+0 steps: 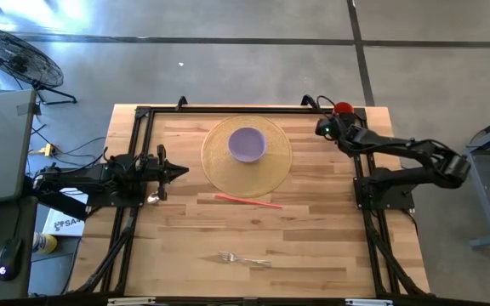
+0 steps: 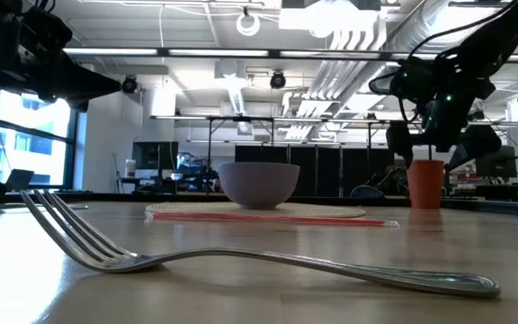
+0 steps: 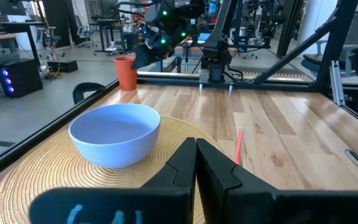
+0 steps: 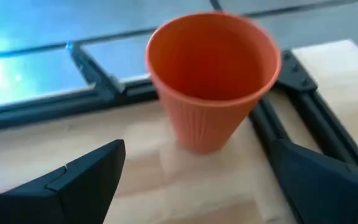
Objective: Pick & Place Utensil
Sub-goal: Put the orange cup on the brown mat to the top right of the purple bowl
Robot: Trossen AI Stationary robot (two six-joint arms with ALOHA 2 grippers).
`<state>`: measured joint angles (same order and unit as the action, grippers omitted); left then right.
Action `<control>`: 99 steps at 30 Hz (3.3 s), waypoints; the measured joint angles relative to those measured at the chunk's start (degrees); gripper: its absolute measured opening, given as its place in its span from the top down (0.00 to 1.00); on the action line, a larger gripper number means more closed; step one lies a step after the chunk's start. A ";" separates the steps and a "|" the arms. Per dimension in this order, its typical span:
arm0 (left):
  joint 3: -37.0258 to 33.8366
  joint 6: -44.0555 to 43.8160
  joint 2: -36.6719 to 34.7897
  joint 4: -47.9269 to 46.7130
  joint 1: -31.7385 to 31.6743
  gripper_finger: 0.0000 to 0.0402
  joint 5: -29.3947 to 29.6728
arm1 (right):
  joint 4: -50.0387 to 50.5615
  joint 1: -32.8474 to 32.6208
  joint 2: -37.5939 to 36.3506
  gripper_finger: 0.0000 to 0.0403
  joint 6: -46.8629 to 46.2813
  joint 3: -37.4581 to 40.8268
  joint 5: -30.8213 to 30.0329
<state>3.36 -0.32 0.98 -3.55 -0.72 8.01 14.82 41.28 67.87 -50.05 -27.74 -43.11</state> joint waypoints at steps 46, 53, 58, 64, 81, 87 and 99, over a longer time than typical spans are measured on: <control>0.00 0.00 0.01 0.00 -0.01 0.98 -0.02 | -25.14 2.33 14.69 0.07 5.36 1.55 -8.61; 0.00 0.00 0.00 0.00 0.00 0.98 -0.02 | -22.64 2.14 14.69 0.08 5.33 1.55 -6.00; 0.00 0.00 -0.01 0.00 0.00 0.98 -0.02 | -20.27 2.11 14.69 0.08 -1.62 1.55 -7.12; 0.00 0.00 -0.01 0.00 0.01 0.98 -0.02 | -22.43 -0.31 14.69 0.09 -4.23 1.55 -6.95; 0.00 0.00 -0.01 0.00 -0.01 0.98 -0.02 | -2.63 -1.54 27.00 0.23 -7.16 -12.29 -5.99; 0.00 0.00 -0.01 0.00 -0.01 0.98 -0.02 | 9.99 -0.77 27.13 0.26 -7.99 -14.63 -4.33; 0.00 0.00 -0.01 0.00 -0.01 0.98 -0.02 | 10.79 4.98 26.52 0.26 -7.85 -14.63 1.64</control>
<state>3.36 -0.32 0.97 -3.55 -0.73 7.99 25.61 46.26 94.39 -57.90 -42.37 -41.47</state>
